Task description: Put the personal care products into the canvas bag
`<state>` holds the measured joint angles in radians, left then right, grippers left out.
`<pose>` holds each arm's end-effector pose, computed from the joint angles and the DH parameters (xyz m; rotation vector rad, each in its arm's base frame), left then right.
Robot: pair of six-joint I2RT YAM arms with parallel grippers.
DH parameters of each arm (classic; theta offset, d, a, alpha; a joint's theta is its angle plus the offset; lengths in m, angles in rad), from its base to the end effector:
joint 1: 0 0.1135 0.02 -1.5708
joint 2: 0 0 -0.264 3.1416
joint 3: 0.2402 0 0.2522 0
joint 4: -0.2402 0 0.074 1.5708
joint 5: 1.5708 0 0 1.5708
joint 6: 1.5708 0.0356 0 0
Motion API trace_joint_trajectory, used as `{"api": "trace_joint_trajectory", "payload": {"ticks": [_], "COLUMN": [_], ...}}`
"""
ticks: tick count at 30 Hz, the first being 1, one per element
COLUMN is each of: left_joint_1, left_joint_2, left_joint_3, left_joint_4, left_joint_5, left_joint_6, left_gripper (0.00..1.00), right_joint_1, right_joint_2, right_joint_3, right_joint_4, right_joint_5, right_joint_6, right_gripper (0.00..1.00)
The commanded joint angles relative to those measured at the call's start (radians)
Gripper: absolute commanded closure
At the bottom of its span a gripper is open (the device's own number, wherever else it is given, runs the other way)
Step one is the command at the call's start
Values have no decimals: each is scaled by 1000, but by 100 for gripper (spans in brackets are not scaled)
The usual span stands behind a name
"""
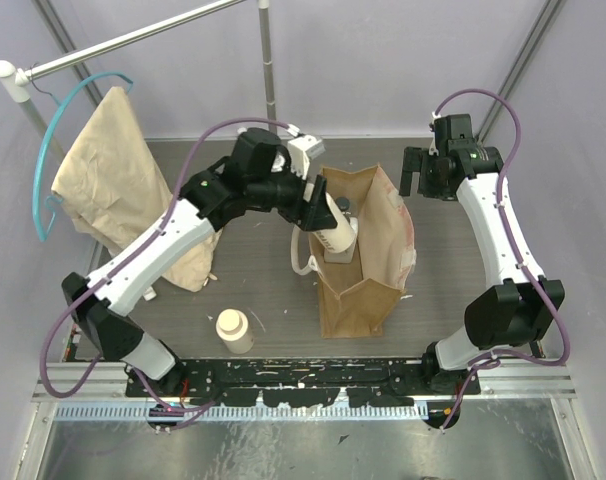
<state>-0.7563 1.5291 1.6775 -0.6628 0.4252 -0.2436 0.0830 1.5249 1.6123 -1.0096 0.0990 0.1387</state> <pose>0.2336 -0.2406 0.4205 0.8229 2.0506 -1.0285 0.3120 0.0224 0.3712 0.1107 2.4843 -0.0300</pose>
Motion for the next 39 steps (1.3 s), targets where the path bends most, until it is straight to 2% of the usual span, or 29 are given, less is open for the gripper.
{"api": "trace_joint_trajectory", "payload": {"ticks": [1, 12, 17, 23, 28, 39], "left_joint_1": [-53, -206, -301, -319, -319, -312], "left_joint_2": [46, 209, 292, 334, 350, 397], "left_joint_3": [77, 192, 246, 235, 199, 116], "left_joint_4": [80, -35, -127, -105, -66, 36], "left_joint_5": [21, -194, -423, -528, -549, -431], "left_joint_6": [85, 305, 446, 418, 419, 376], "left_gripper": [100, 100, 100, 100, 100, 100], "right_joint_1": [-1, 0, 0, 0, 0, 0], "right_joint_2": [-6, 9, 12, 17, 17, 20], "right_joint_3": [47, 77, 70, 68, 60, 59], "right_joint_4": [35, -11, -11, -8, -6, -7], "right_joint_5": [3, 39, 35, 31, 25, 27], "right_joint_6": [15, 8, 8, 3, 1, -9], "right_gripper": [0, 0, 0, 0, 0, 0]}}
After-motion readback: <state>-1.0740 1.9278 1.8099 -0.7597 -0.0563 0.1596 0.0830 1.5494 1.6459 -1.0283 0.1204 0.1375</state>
